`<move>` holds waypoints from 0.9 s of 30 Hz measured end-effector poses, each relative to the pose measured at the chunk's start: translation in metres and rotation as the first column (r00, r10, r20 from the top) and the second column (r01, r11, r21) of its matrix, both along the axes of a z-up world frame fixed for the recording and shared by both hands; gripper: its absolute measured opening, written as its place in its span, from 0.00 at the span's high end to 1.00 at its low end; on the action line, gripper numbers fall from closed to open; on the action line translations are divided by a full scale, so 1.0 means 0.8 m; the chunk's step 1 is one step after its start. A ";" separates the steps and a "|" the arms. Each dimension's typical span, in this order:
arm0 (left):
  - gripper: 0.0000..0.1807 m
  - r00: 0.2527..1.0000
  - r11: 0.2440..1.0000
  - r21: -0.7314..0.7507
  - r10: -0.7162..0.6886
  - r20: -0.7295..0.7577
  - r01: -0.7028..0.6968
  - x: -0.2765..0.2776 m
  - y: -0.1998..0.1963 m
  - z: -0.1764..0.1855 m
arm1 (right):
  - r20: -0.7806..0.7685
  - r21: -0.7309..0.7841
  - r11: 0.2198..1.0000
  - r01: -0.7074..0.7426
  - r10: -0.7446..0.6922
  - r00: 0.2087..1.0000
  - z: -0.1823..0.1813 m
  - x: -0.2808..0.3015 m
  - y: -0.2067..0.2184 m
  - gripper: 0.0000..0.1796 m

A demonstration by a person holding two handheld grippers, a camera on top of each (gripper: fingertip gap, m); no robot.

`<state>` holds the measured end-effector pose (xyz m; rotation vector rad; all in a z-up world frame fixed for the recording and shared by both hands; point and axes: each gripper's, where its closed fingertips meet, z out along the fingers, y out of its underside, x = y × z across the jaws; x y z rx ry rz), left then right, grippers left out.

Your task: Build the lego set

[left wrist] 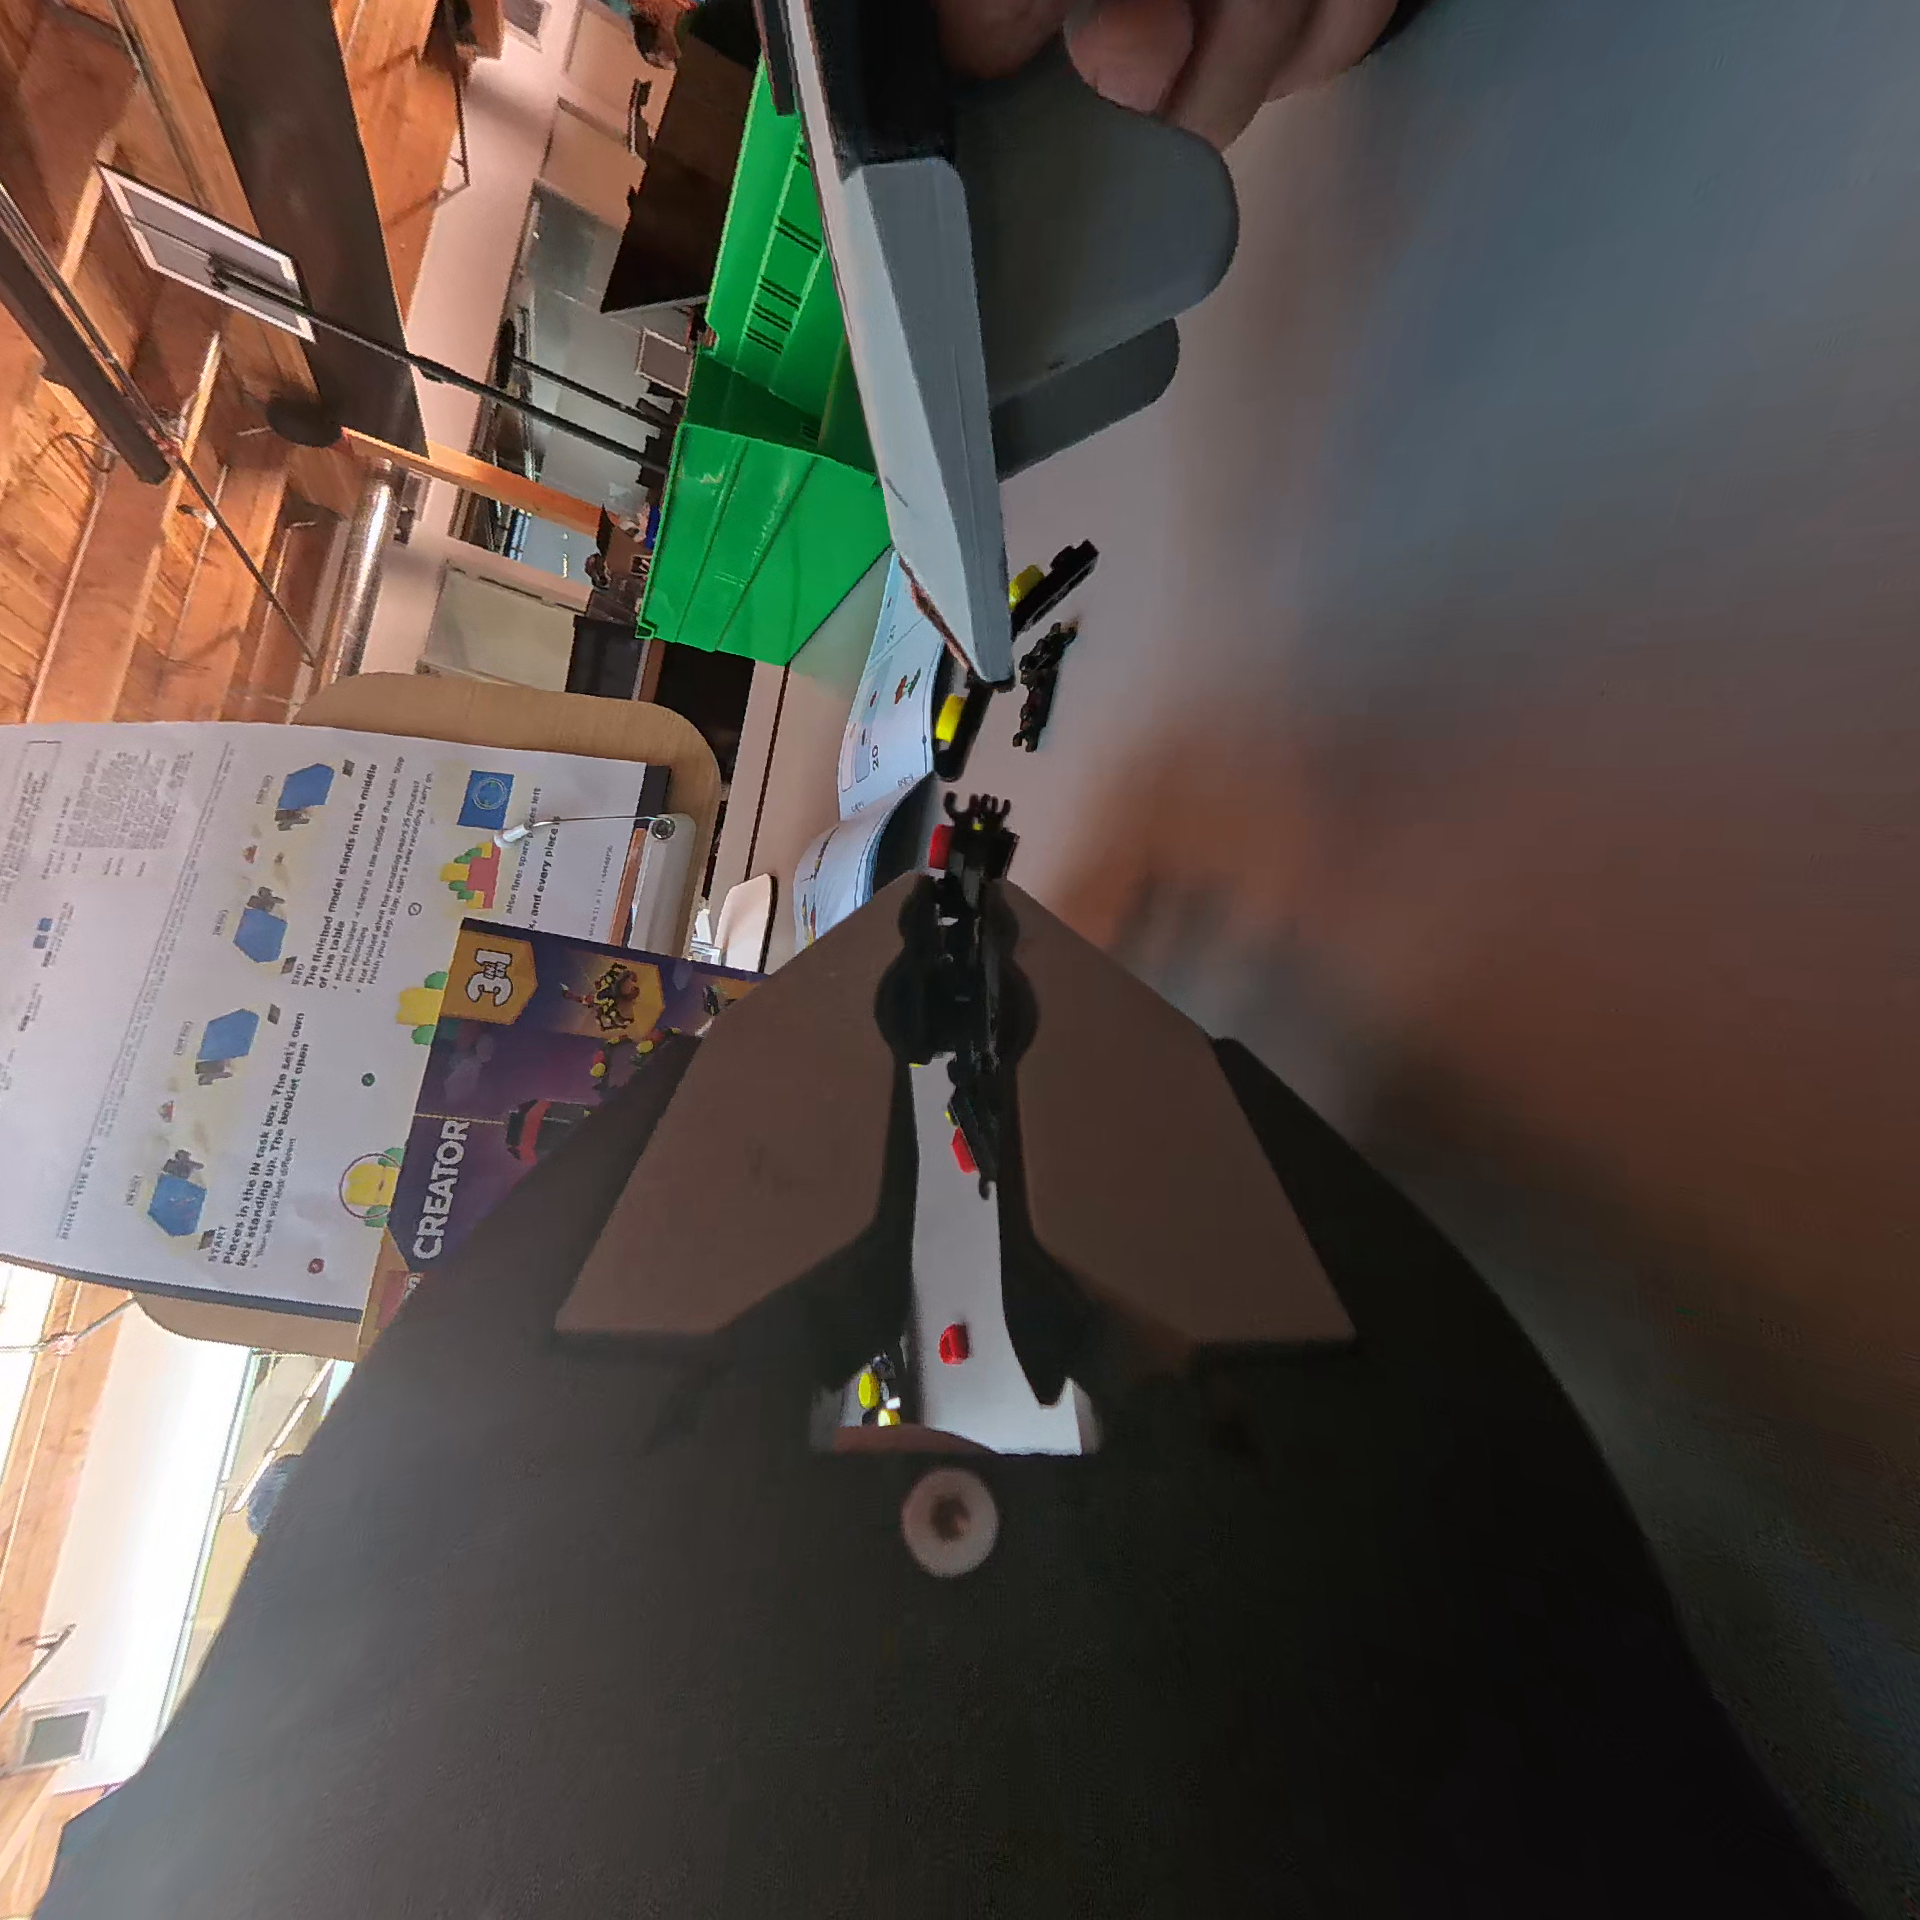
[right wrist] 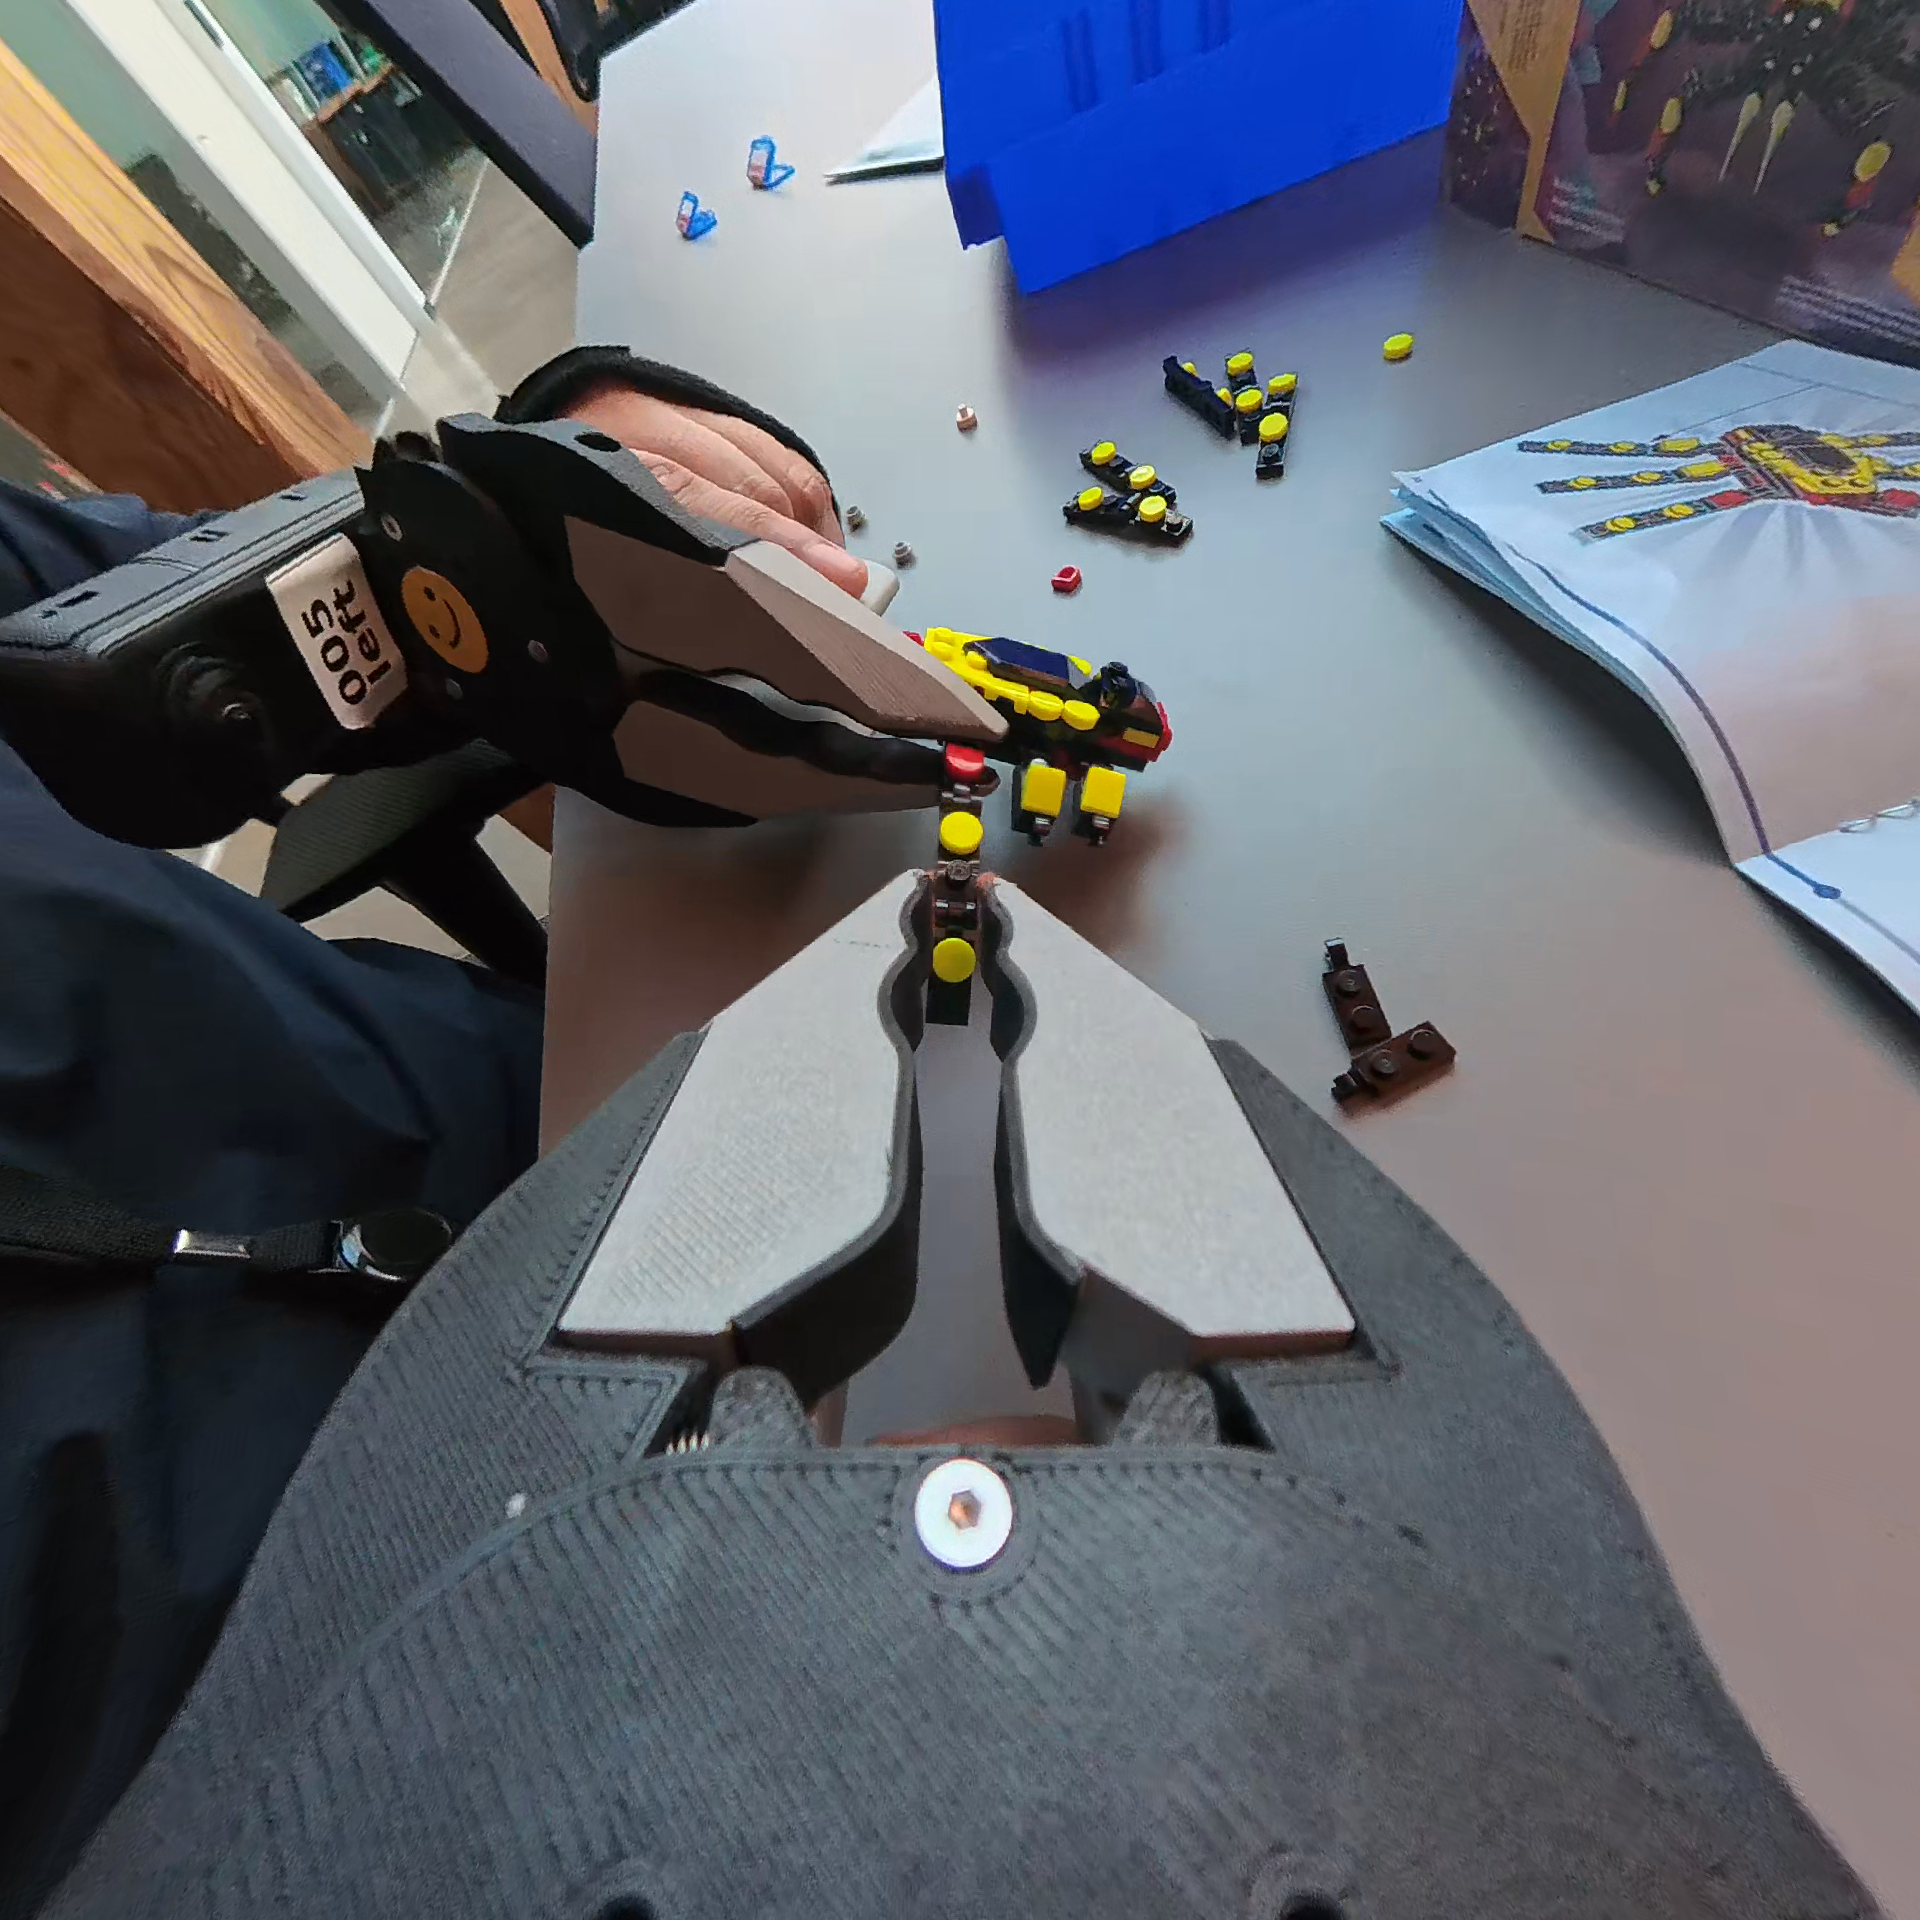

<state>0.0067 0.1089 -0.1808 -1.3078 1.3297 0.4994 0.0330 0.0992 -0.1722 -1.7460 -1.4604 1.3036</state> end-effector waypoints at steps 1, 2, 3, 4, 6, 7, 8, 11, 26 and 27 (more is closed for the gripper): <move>0.97 1.000 1.000 -0.003 -0.001 0.005 0.001 0.000 0.000 0.000 | 0.002 -0.006 1.000 -0.003 0.003 1.000 0.000 0.000 -0.001 0.97; 0.97 1.000 1.000 -0.004 -0.002 0.008 0.002 0.000 0.000 0.000 | 0.004 -0.010 1.000 -0.004 0.004 1.000 -0.001 0.000 -0.001 0.97; 0.97 1.000 1.000 -0.002 -0.002 0.008 0.002 0.000 0.000 0.000 | 0.007 -0.012 1.000 -0.003 0.003 1.000 -0.001 0.000 -0.001 0.97; 0.97 1.000 1.000 -0.002 -0.002 0.007 0.002 0.000 0.000 0.000 | 0.008 -0.015 1.000 -0.004 0.004 1.000 -0.002 -0.001 -0.001 0.97; 0.97 1.000 1.000 -0.001 -0.005 0.008 0.005 0.001 -0.001 0.000 | 0.006 -0.025 1.000 -0.014 0.015 1.000 -0.001 -0.001 -0.003 0.97; 0.97 1.000 1.000 0.000 -0.006 0.009 0.006 0.001 -0.001 0.000 | 0.007 -0.027 0.999 -0.017 0.017 1.000 -0.001 -0.002 -0.004 0.97; 0.97 1.000 1.000 0.000 -0.005 0.007 0.005 0.001 -0.001 0.000 | 0.009 -0.028 0.999 -0.018 0.018 1.000 -0.002 -0.002 -0.004 0.97; 0.97 1.000 1.000 0.006 -0.009 0.000 0.009 0.001 -0.001 -0.001 | 0.010 -0.032 0.999 -0.023 0.024 1.000 -0.002 -0.002 -0.005 0.97; 0.97 0.995 0.998 0.062 0.000 -0.101 0.006 0.001 -0.001 -0.010 | 0.065 -0.024 0.999 -0.034 0.035 0.997 -0.012 -0.002 -0.007 0.97; 0.97 0.995 0.998 0.057 0.003 -0.100 0.003 0.001 -0.001 -0.011 | 0.069 -0.018 0.999 -0.033 0.034 0.997 -0.013 -0.002 -0.007 0.97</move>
